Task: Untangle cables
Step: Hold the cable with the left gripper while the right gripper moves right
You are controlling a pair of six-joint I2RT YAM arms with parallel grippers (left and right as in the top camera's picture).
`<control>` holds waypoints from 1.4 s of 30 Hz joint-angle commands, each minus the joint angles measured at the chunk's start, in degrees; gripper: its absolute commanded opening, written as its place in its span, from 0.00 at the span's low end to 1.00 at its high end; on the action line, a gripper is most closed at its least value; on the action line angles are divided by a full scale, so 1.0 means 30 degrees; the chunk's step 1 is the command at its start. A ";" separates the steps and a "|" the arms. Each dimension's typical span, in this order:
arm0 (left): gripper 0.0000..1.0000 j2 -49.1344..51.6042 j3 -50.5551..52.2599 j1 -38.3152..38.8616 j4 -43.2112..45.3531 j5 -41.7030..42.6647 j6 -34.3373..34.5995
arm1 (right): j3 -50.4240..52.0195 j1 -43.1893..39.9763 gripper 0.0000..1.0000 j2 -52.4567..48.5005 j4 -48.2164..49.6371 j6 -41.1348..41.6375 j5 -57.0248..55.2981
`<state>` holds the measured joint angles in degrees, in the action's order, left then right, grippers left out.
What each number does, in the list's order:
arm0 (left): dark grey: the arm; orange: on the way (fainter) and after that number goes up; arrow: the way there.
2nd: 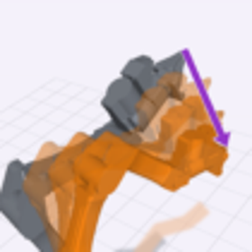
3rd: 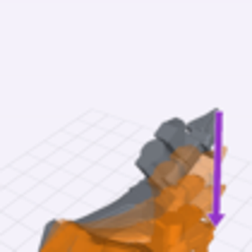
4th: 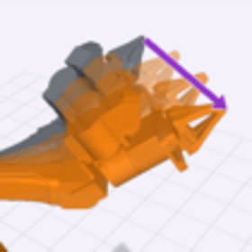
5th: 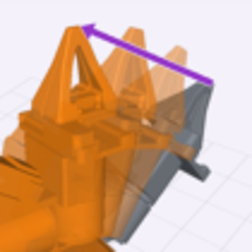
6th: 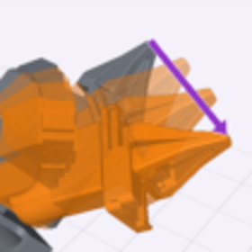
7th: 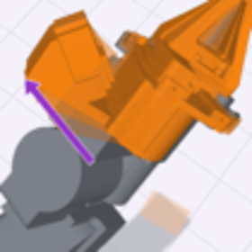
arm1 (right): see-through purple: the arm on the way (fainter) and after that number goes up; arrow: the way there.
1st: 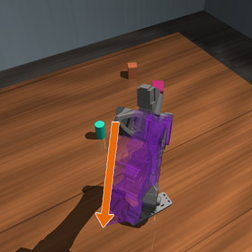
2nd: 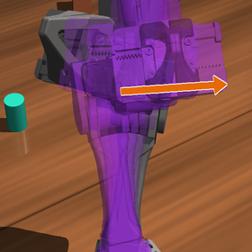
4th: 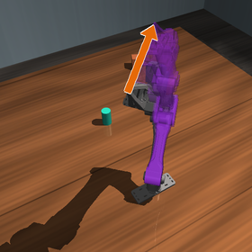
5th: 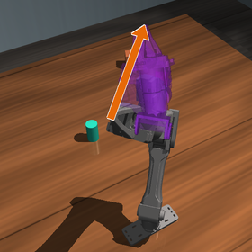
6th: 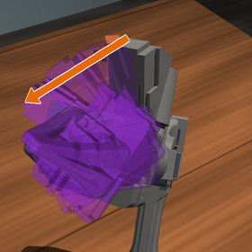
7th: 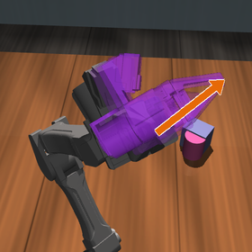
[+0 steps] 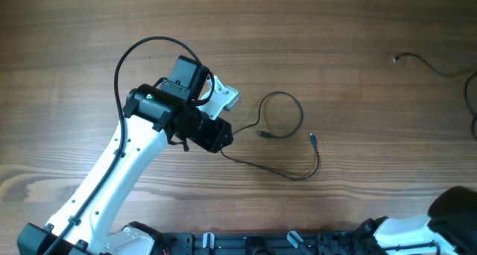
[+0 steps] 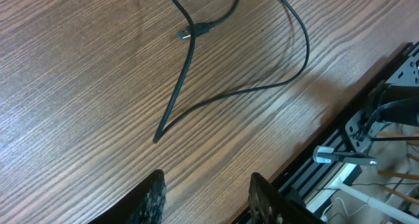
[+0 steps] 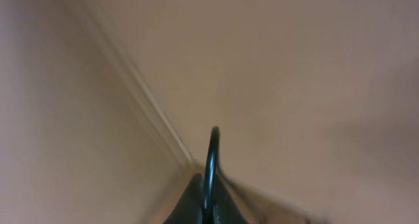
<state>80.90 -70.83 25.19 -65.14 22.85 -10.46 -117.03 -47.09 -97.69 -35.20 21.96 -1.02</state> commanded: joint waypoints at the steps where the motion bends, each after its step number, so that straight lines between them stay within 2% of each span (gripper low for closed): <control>1: 0.43 0.0117 0.0124 0.0073 -0.0015 0.0328 -0.0226 | 0.1865 -0.1501 0.04 -0.1311 -0.0750 0.2798 0.2011; 4: 0.43 0.0109 0.0124 0.0073 -0.0007 0.0474 -0.0226 | 0.2929 -0.2178 0.04 -0.2251 -0.1530 0.2827 0.2193; 8: 0.43 0.0117 0.0124 0.0073 0.0000 0.0750 -0.0219 | 0.3577 -0.2186 0.06 -0.3767 -0.2965 0.2805 0.4452; 9: 0.43 0.0117 0.0124 0.0073 0.0000 0.0750 -0.0219 | 0.3577 -0.2062 0.17 -0.4138 -0.3599 0.2805 0.4517; 10: 0.43 0.0117 0.0124 0.0073 0.0000 0.0750 -0.0219 | 0.3592 -0.1858 0.36 -0.4612 -0.4357 0.2681 0.4510; 11: 0.43 0.0117 0.0124 0.0073 0.0000 0.0750 -0.0219 | 0.3592 -0.1610 0.67 -0.5122 -0.5100 0.2667 0.4524; 14: 0.43 0.0117 0.0124 0.0073 0.0000 0.0750 -0.0226 | 0.3592 -0.0991 1.00 -0.6360 -0.7329 0.2688 0.4517; 19: 0.43 0.0109 0.0124 0.0073 0.0000 0.0750 -0.0226 | 0.3606 0.0255 1.00 -0.7497 -1.0032 0.2696 0.4539; 23: 0.44 0.0117 0.0124 0.0073 0.0000 0.0750 -0.0226 | 0.3606 0.1858 1.00 -0.7497 -1.0652 0.1501 0.4393; 29: 0.43 0.0117 0.0124 0.0073 0.0109 0.0750 -0.0233 | 0.3672 0.5523 1.00 -0.7628 -0.9879 -0.4517 0.4386; 30: 0.43 0.0117 0.0124 0.0073 0.0189 0.0750 -0.0226 | 0.3723 0.6127 0.95 -0.7657 -0.9668 -0.4896 0.4386; 31: 0.43 0.0117 0.0124 0.0073 0.0219 0.0750 -0.0226 | 0.3810 0.6579 0.85 -0.7657 -0.9428 -0.5187 0.4379; 32: 0.43 0.0117 0.0124 0.0073 0.0219 0.0750 -0.0226 | 0.3854 0.7089 0.48 -0.7657 -0.9216 -0.5705 0.4357; 33: 0.43 0.0117 0.0124 0.0073 0.0204 0.0750 -0.0226 | 0.3869 0.7548 0.04 -0.7672 -0.8969 -0.5931 0.4124; 37: 0.43 0.0117 0.0124 0.0073 0.0233 0.0750 -0.0233 | 0.3912 0.9122 0.04 -0.8131 -0.8422 -0.5442 0.1457; 42: 0.43 0.0109 0.0124 0.0073 0.0423 0.0750 -0.0226 | 0.5217 0.9588 0.04 -0.8925 -0.7839 -0.5268 0.1333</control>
<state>80.95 -70.81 25.19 -64.16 23.94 -10.48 -105.23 -18.35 -121.73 -59.88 7.16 5.52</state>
